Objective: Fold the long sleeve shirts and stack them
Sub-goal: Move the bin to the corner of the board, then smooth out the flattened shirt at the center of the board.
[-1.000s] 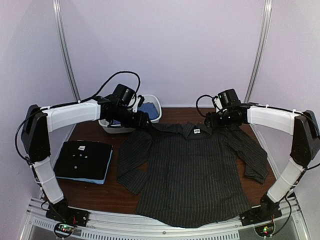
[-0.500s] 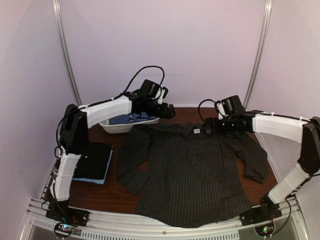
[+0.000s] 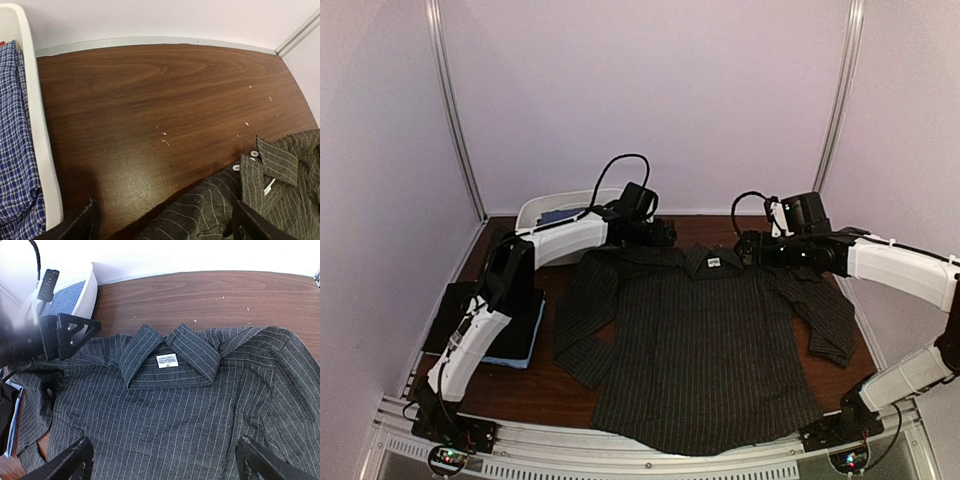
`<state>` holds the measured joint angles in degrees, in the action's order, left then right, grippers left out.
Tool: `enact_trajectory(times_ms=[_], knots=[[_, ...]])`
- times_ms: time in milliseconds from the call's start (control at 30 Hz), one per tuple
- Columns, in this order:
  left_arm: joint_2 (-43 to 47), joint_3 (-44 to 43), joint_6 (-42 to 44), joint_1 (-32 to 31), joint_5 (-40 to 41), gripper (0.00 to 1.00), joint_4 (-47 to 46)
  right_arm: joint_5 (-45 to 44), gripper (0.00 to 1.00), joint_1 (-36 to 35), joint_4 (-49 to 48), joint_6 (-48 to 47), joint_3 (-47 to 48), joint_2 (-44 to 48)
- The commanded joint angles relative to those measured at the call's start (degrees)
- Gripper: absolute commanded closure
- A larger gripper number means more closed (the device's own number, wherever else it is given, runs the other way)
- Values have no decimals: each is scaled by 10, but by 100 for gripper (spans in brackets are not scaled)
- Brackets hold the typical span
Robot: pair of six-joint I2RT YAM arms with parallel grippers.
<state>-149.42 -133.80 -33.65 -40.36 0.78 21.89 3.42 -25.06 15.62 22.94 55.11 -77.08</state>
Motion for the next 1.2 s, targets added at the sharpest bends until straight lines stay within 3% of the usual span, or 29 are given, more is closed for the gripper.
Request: enact_trajectory(times_ms=[0,167,500,800,1000,1167], knots=[[4,-14,-62,24,95,7,-4,10,0,-3,-6,12,-14,17],[60,72,-101,55,157,7,3,14,0,-3,-15,17,-30,17],[144,196,-122,121,165,7,-4,25,0,-6,-30,21,-42,6],[181,196,-52,122,113,6,-5,39,0,-25,-44,11,-38,-43],[241,218,-1,97,123,6,-4,25,0,-23,-76,5,-32,-97],[309,256,26,90,142,6,6,72,1,11,-127,8,-19,-157]])
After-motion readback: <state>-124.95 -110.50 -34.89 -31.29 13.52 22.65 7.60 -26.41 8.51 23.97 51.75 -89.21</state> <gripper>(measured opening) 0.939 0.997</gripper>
